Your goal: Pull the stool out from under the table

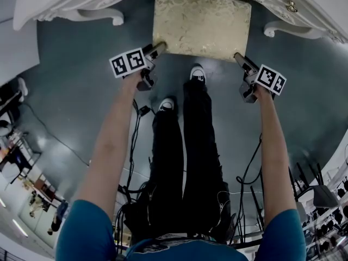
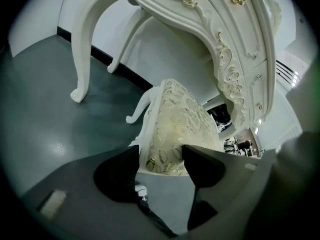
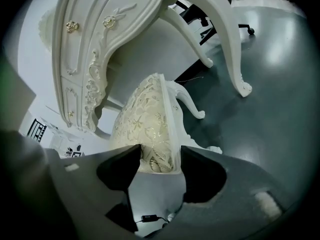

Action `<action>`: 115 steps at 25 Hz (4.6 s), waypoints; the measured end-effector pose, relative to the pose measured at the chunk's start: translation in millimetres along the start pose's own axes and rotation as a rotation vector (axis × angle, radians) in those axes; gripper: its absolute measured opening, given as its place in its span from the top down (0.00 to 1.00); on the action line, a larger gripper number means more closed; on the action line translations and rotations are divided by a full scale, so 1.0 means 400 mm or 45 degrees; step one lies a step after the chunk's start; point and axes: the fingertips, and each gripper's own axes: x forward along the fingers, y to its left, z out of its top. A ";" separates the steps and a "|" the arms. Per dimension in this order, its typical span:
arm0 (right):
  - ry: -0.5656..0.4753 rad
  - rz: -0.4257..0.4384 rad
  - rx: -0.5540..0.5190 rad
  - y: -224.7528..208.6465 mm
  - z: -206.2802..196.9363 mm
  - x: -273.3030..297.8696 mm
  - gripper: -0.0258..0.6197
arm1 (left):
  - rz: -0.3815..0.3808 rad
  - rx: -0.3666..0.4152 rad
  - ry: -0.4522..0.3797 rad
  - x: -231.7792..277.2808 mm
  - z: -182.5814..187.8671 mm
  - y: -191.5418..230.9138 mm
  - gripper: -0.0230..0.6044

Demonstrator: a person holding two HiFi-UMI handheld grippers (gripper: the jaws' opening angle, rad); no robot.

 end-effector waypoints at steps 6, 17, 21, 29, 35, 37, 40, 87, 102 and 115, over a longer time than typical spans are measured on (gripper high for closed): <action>0.059 -0.011 0.070 -0.005 -0.172 -0.052 0.57 | 0.037 0.022 0.041 -0.082 -0.110 0.041 0.49; 0.041 -0.011 0.257 -0.002 -0.401 -0.110 0.57 | 0.100 0.118 0.046 -0.153 -0.172 0.066 0.61; 0.016 -0.020 0.255 -0.008 -0.400 -0.110 0.56 | 0.061 0.127 0.131 -0.141 -0.171 0.068 0.61; 0.063 -0.108 0.171 0.003 -0.388 -0.122 0.56 | 0.088 0.018 0.144 -0.163 -0.174 0.075 0.65; 0.058 -0.189 0.066 0.042 -0.339 -0.163 0.69 | 0.077 0.149 0.224 -0.216 -0.188 0.027 0.62; 0.031 -0.168 0.055 0.074 -0.312 -0.183 0.69 | 0.052 0.189 0.228 -0.242 -0.175 -0.007 0.62; 0.002 -0.137 0.019 0.133 -0.272 -0.208 0.69 | 0.009 0.251 0.223 -0.286 -0.145 -0.068 0.62; -0.607 0.359 -0.860 1.427 -0.383 -0.698 0.84 | -0.578 1.137 -0.493 -1.298 -0.056 -0.705 0.80; -0.527 0.369 -0.930 1.395 -0.470 -0.801 0.88 | -0.558 1.178 -0.487 -1.312 -0.183 -0.788 0.85; -0.473 0.387 -1.010 1.283 -0.580 -0.949 0.94 | -0.467 1.162 -0.424 -1.313 -0.411 -0.914 0.94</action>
